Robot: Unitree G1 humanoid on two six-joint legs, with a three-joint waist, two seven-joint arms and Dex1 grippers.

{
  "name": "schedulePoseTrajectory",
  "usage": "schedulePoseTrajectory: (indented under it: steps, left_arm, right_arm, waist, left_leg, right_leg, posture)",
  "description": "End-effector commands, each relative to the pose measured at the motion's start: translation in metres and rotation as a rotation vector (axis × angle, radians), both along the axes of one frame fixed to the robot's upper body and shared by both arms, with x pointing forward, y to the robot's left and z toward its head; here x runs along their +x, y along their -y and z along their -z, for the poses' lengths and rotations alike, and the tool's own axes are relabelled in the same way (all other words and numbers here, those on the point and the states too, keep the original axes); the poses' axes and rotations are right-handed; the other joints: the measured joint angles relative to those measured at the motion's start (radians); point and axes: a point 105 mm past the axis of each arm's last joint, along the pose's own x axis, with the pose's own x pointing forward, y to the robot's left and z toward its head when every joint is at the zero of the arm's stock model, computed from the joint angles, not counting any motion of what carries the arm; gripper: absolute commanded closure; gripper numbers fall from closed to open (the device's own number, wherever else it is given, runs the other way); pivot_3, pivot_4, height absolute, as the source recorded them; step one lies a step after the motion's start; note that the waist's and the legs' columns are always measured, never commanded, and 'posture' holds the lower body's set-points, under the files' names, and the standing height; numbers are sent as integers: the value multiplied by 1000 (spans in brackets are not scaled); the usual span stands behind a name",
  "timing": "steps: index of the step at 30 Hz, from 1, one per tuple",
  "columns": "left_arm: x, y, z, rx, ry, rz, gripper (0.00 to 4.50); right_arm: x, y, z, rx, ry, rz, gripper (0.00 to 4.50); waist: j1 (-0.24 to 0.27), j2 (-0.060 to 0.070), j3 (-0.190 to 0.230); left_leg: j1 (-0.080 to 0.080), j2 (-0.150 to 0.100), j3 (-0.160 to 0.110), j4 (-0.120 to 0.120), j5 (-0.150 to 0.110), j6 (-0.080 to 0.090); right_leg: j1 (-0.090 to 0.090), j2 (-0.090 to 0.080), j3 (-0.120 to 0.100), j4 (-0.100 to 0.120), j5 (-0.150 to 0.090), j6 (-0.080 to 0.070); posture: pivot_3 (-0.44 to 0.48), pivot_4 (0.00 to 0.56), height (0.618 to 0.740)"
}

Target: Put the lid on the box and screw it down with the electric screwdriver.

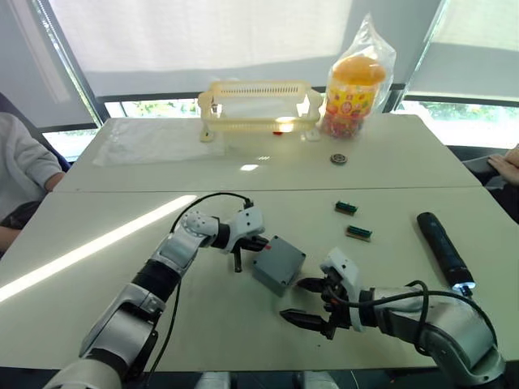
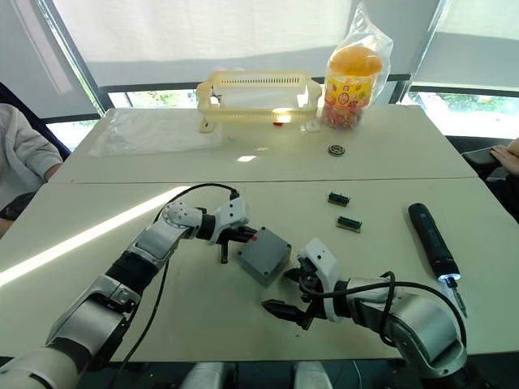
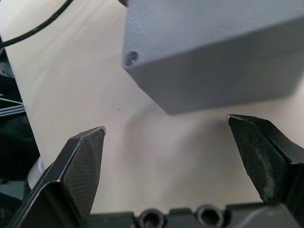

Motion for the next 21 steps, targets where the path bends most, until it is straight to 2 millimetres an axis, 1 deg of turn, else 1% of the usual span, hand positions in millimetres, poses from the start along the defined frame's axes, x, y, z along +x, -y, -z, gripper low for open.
schedulePoseTrajectory:
  steps: [1,3,5,7,10,11,12,16,18,21]
  left_arm:
    - [-3,-24,-14,19,46,-31,4500]
    - [-16,-38,-15,36,18,-34,4500]
    - [-30,-46,-15,48,-12,-28,4500]
    - [-41,-48,-16,43,-51,-20,4500]
    - [-61,-47,-13,39,-117,14,4500]
    - [-65,-46,-13,41,-128,19,4500]
    - [-67,-46,-13,43,-135,21,4500]
    - [-73,-37,-10,35,-151,41,4500]
    - [-73,-35,-9,37,-151,45,4500]
    - [-65,-28,-3,55,-111,41,4500]
  right_arm:
    - [9,16,-19,-12,93,8,21]
    - [20,24,-19,-28,121,16,21]
    - [29,25,-19,-29,144,11,21]
    - [36,23,-18,-18,154,-4,21]
    - [49,16,-14,-10,172,-51,21]
    - [52,14,-13,-9,178,-64,21]
    - [53,13,-13,-9,182,-72,21]
    - [59,-3,-12,16,187,-168,21]
    - [60,-5,-11,15,187,-189,21]
    - [51,-14,-10,35,174,-247,21]
  waist:
    - [-11,0,0]
    - [-17,0,0]
    - [-19,0,0]
    - [-15,0,0]
    - [-14,0,0]
    - [-14,0,0]
    - [-12,0,0]
    - [-15,0,0]
    - [-16,0,0]
    - [-15,0,0]
  left_leg:
    - [0,0,0,0,0,0]
    - [1,1,0,-1,0,0]
    - [1,1,0,-1,0,1]
    - [1,1,0,-1,0,1]
    - [1,1,0,0,0,1]
    - [1,1,0,0,0,1]
    - [1,1,0,0,0,1]
    - [1,1,0,0,0,1]
    - [1,1,0,0,0,1]
    - [1,1,0,-1,0,1]
  right_leg:
    - [0,0,0,0,0,0]
    - [0,0,0,1,0,0]
    - [0,0,0,1,0,0]
    - [0,0,0,1,0,0]
    - [0,0,0,1,0,0]
    - [0,0,0,1,0,0]
    - [0,0,0,1,0,0]
    - [0,0,0,1,0,0]
    - [0,0,0,1,0,0]
    - [0,1,0,1,0,0]
  posture:
    - [0,150,740]
    - [0,150,740]
    - [0,150,740]
    - [0,150,740]
    - [0,150,740]
    - [0,150,740]
    - [0,150,740]
    - [0,150,740]
    - [0,150,740]
    - [0,150,740]
